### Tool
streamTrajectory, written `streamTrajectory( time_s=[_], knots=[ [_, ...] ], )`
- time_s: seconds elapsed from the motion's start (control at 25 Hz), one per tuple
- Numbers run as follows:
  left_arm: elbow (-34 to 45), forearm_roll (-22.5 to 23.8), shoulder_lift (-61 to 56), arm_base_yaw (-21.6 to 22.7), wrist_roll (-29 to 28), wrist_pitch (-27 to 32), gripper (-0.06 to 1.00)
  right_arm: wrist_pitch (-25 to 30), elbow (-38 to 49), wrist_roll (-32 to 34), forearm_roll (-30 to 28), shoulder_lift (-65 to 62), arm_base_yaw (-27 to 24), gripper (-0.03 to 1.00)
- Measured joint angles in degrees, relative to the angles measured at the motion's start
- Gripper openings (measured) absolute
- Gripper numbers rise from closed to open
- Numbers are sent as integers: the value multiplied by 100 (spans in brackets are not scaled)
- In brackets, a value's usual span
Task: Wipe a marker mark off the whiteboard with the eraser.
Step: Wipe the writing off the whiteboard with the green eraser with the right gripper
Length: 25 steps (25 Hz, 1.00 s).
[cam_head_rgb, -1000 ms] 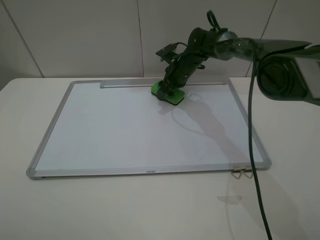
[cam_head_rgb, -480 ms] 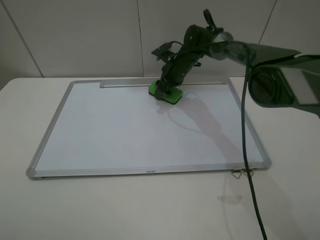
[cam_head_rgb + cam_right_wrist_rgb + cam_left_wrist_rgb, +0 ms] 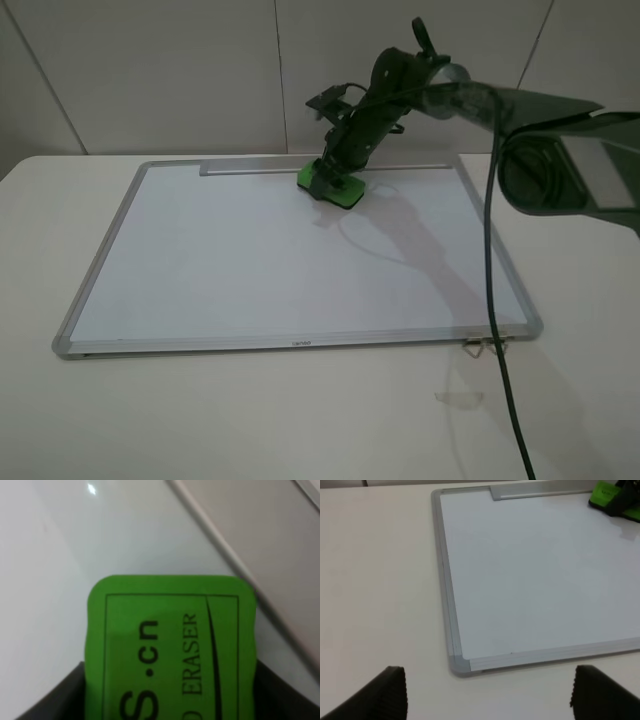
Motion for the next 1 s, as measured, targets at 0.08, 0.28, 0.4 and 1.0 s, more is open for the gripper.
streamTrajectory(
  time_s=[0.08,0.28,0.4,1.0],
  knots=[
    [0,0,0,0,0,0,69,140,59,90,106,-7,-107,59],
    [0,0,0,0,0,0,69,243,352,158,265,-112,-433,59],
    [0,0,0,0,0,0,69,247,414,179,291,-142,-558,59],
    [0,0,0,0,0,0,69,-215,454,297,-177,-171,156,59]
  ],
)
